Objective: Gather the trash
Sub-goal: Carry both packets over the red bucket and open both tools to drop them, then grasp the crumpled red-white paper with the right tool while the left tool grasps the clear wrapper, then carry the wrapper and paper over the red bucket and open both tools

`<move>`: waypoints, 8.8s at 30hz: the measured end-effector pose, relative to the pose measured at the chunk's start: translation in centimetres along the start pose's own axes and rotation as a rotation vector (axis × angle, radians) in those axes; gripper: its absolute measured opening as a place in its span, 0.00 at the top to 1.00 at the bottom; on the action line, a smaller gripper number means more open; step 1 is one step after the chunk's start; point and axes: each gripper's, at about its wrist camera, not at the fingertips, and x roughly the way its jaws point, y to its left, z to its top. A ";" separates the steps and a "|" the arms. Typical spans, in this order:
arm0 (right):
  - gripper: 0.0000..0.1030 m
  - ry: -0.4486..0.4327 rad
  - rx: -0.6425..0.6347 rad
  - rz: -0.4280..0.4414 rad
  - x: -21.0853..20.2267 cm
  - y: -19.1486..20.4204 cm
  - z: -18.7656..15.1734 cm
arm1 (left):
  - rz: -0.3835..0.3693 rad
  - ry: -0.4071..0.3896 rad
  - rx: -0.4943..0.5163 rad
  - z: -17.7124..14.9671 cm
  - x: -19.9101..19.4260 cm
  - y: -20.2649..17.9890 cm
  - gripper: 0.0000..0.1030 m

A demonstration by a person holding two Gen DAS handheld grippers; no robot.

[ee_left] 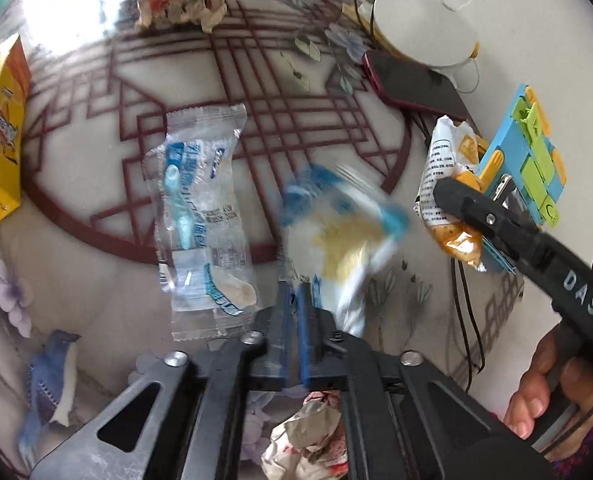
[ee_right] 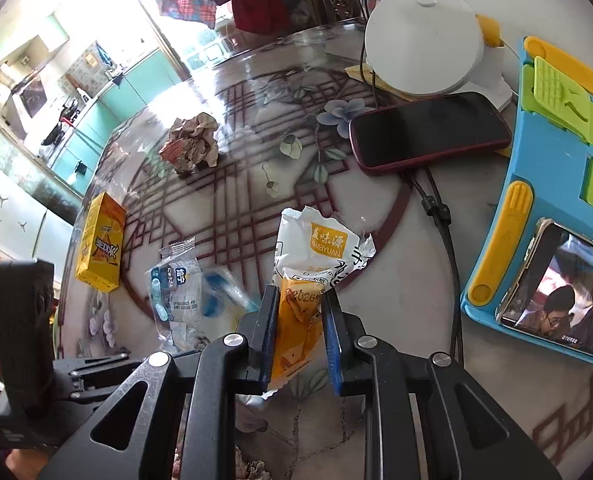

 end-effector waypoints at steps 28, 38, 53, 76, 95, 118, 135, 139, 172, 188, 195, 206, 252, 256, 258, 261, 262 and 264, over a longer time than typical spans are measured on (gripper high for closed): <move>0.82 -0.065 -0.127 0.010 -2.2 5.2 1.1 | 0.011 -0.097 0.084 -2.1 -4.6 2.7 0.26; 0.82 -0.082 -0.072 0.005 -3.4 3.5 0.9 | -0.003 -0.009 0.115 -2.8 -2.1 1.2 0.92; 0.82 -0.086 -0.208 0.137 -3.7 11.5 0.4 | 0.157 -0.353 0.030 -3.5 -14.6 5.9 0.93; 0.82 -0.071 -0.318 0.178 -3.6 20.6 -2.3 | 0.238 -0.434 -0.232 -9.3 -20.4 16.9 0.93; 0.82 -0.072 -0.339 0.147 -2.7 28.9 -5.1 | 0.228 -0.432 -0.258 -11.4 -23.0 25.0 0.93; 0.82 0.038 -0.549 0.275 3.0 46.5 -9.3 | 0.349 -0.344 -0.415 -13.7 -22.9 40.6 0.93; 0.82 0.208 -0.617 0.426 9.5 54.0 -11.8 | 0.351 -0.191 -0.520 -13.5 -18.5 47.4 0.84; 0.81 0.232 -0.616 0.440 10.4 54.3 -11.9 | 0.389 -0.282 -0.594 -14.3 -20.5 47.6 0.66; 0.50 0.043 -0.451 0.344 0.0 35.4 -8.9 | 0.331 -0.404 -0.418 -11.5 -21.3 32.3 0.39; 0.50 0.128 -0.315 0.080 -4.0 9.3 -9.3 | 0.209 -0.305 -0.160 -9.5 -15.6 17.6 0.29; 0.50 0.211 -0.327 0.130 -1.6 8.4 -9.6 | 0.180 -0.284 -0.103 -8.3 -13.6 13.0 0.29; 0.71 0.223 -0.284 0.125 1.0 7.2 -9.6 | 0.192 -0.257 0.009 -5.2 -11.5 8.5 0.27; 0.88 0.120 -0.182 0.268 0.0 9.5 -4.7 | 0.221 -0.324 0.062 -4.8 -12.9 7.5 0.90; 0.88 0.120 -0.196 0.266 -0.2 10.5 -5.0 | 0.237 -0.329 0.042 -5.3 -13.6 8.7 0.90; 0.88 0.120 -0.199 0.263 -0.2 10.8 -5.1 | 0.240 -0.334 0.024 -5.5 -14.0 9.4 0.90; 0.88 0.120 -0.202 0.262 -0.2 11.5 -5.2 | 0.235 -0.342 -0.001 -5.8 -14.5 10.5 0.90; 0.88 0.119 -0.206 0.260 -0.2 11.8 -5.3 | 0.235 -0.343 -0.004 -5.9 -14.6 10.9 0.90; 0.88 0.120 -0.214 0.257 -0.3 12.5 -5.5 | 0.243 -0.344 -0.005 -6.1 -14.8 11.4 0.90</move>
